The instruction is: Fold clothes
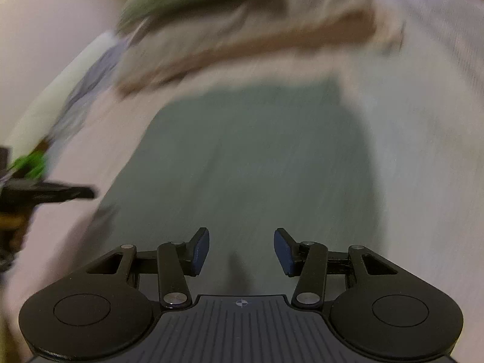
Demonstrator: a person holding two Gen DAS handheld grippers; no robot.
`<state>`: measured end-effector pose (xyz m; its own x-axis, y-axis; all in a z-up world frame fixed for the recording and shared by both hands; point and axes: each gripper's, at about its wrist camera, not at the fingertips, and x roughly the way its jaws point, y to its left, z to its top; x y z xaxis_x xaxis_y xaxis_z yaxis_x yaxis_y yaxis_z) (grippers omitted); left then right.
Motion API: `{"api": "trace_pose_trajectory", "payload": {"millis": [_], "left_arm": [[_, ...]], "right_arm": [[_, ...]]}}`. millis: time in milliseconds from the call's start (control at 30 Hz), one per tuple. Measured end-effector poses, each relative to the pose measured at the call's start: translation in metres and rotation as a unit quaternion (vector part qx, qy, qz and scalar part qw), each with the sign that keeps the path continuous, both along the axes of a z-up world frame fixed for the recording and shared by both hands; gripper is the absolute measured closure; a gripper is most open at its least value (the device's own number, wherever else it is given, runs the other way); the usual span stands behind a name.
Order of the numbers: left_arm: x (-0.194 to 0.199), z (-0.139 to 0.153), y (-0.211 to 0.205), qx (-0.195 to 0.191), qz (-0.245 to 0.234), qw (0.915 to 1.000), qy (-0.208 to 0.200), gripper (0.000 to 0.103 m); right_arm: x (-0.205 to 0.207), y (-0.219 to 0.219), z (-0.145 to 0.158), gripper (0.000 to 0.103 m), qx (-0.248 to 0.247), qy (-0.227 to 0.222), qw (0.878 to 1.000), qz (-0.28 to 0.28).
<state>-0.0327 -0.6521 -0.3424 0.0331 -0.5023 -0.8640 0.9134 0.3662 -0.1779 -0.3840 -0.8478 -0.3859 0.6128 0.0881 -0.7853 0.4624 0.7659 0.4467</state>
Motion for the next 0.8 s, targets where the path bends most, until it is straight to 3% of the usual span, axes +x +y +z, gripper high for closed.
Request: {"api": "trace_pose_trajectory", "payload": {"millis": [100, 333, 500, 600, 700, 800], "left_arm": [[-0.048, -0.003, 0.042, 0.026, -0.041, 0.9988, 0.003, 0.088], [-0.12, -0.009, 0.121, 0.062, -0.094, 0.9937, 0.005, 0.087], [-0.14, -0.006, 0.154, 0.047, -0.13, 0.9904, 0.004, 0.086], [-0.148, -0.002, 0.176, 0.03, -0.143, 0.9892, -0.002, 0.086], [-0.149, -0.004, 0.197, 0.028, -0.152, 0.9879, -0.007, 0.085], [-0.153, -0.004, 0.218, 0.028, -0.16, 0.9867, -0.007, 0.085]], "right_arm": [[-0.033, 0.042, -0.004, 0.058, 0.018, 0.014, 0.999, 0.023], [-0.077, 0.097, -0.011, 0.057, -0.058, 0.045, 0.996, 0.04], [-0.084, 0.117, -0.005, 0.058, -0.138, 0.054, 0.989, -0.011], [-0.09, 0.13, -0.003, 0.057, -0.16, 0.067, 0.984, -0.042], [-0.095, 0.149, -0.011, 0.057, -0.177, 0.108, 0.978, -0.028], [-0.105, 0.161, -0.011, 0.057, -0.185, 0.121, 0.975, -0.026]]}}
